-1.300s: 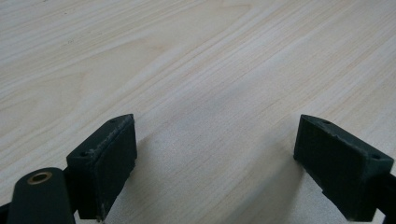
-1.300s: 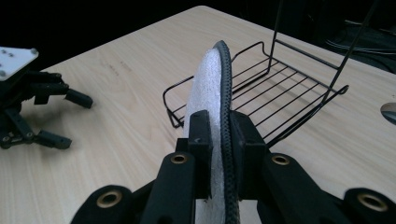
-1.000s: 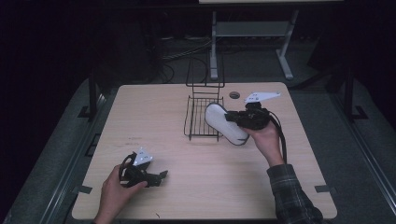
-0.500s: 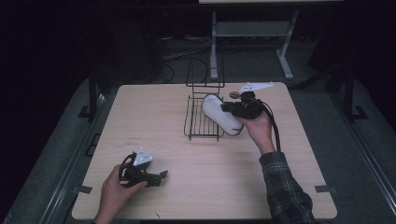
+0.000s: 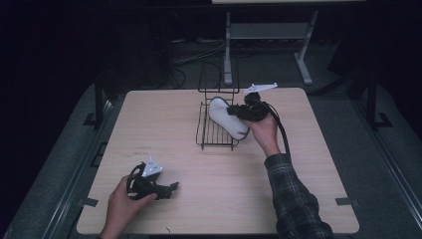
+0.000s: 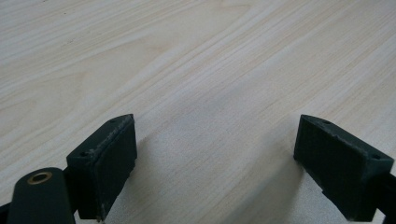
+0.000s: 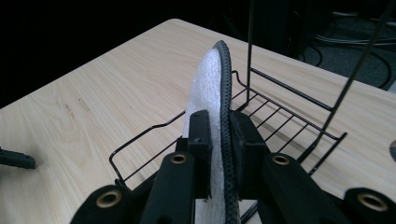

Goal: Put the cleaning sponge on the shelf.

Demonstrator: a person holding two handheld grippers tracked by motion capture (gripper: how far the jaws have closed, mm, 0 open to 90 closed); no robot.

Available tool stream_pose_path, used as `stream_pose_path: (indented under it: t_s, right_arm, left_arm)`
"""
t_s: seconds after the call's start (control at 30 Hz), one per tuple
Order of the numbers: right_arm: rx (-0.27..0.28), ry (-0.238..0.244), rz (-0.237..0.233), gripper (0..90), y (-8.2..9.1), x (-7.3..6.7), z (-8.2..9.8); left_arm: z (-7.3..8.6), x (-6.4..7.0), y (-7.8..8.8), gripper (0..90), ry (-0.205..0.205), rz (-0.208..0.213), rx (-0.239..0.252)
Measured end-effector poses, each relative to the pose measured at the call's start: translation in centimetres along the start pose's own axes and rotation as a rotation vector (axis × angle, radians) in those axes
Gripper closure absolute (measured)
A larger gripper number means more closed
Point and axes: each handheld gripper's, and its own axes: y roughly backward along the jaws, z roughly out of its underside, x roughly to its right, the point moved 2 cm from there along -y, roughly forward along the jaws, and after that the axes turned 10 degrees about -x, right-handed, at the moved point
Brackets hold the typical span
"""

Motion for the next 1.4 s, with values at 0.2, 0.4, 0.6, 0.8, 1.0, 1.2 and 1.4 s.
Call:
stream_pose_path:
  t_s: [0.2, 0.4, 0.6, 0.8, 1.0, 1.2, 1.4]
  right_arm:
    - [-0.014, -0.002, -0.002, 79.7, -1.2, -0.2, -0.3]
    - [-0.027, -0.019, -0.011, 79.6, -2.5, -0.2, -0.3]
    - [-0.047, -0.010, -0.020, 79.3, -3.7, -0.3, -0.4]
    - [-0.057, 0.001, -0.009, 78.4, -4.3, -0.3, -0.6]
    - [-0.066, 0.013, 0.021, 76.1, -4.6, 0.0, -0.6]
    - [-0.075, 0.013, 0.062, 71.8, -4.7, 0.5, -0.4]
    - [-0.091, 0.004, 0.085, 67.2, -5.0, 1.2, 0.0]
  left_arm:
    - [0.0, 0.0, 0.0, 12.4, -0.001, -0.001, -0.001]
    - [0.0, 0.0, 0.0, 12.4, -0.001, -0.001, -0.001]
    - [0.0, 0.0, 0.0, 12.4, -0.003, -0.002, -0.001]
    - [0.0, 0.0, 0.0, 12.4, -0.002, -0.001, -0.001]
    - [0.0, 0.0, 0.0, 12.4, 0.000, 0.000, 0.000]
    - [0.0, 0.0, 0.0, 12.4, 0.000, 0.000, 0.000]
    - [0.0, 0.0, 0.0, 12.4, 0.000, 0.000, 0.001]
